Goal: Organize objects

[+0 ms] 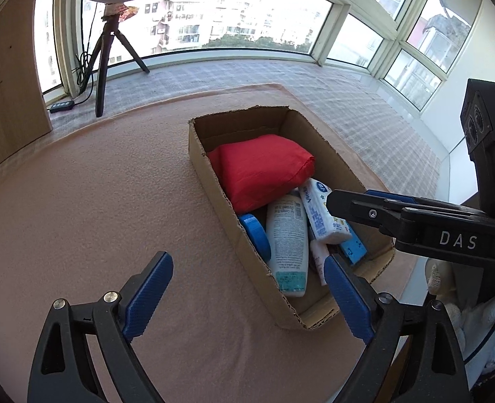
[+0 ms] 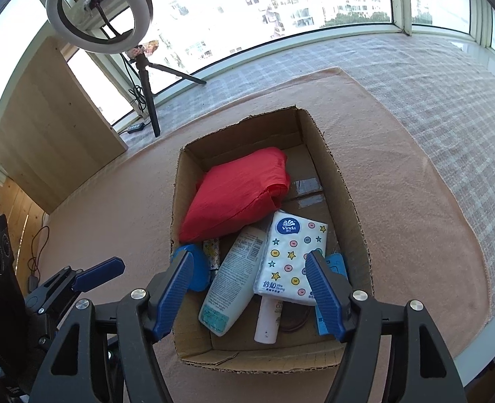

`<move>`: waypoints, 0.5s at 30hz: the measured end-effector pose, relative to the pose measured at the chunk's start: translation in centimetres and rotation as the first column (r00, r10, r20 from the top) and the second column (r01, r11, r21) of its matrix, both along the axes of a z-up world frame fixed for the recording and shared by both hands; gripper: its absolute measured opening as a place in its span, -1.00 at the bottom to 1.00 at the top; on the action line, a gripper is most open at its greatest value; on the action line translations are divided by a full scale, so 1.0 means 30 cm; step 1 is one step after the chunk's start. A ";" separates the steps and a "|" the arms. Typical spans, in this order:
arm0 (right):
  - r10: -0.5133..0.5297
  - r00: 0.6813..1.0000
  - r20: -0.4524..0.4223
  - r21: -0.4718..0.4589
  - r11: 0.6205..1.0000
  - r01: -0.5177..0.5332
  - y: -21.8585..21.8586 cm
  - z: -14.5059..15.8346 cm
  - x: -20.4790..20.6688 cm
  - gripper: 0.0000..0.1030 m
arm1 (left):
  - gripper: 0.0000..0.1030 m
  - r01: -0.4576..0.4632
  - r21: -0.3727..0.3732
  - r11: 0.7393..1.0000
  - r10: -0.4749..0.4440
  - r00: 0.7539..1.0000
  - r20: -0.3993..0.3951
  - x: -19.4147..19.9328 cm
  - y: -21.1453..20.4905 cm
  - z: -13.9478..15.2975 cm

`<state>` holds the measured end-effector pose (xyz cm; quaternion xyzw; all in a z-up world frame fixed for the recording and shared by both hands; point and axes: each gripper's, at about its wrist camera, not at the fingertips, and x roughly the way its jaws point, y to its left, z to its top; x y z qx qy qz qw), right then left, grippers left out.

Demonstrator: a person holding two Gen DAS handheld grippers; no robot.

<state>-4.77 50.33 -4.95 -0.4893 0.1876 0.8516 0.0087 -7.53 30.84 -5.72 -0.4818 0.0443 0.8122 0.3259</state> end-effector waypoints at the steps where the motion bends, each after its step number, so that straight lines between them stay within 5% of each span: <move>1: 0.002 1.000 -0.001 0.007 1.000 -0.002 -0.018 0.001 0.002 0.28 | 0.82 -0.018 -0.003 1.000 0.018 1.000 -0.001 -0.002 -0.035 0.001; 15: 0.082 0.997 -0.004 0.032 0.996 -0.082 -0.385 0.002 0.000 0.28 | 0.82 -0.224 -0.044 0.974 0.224 0.975 -0.002 0.008 -0.552 0.003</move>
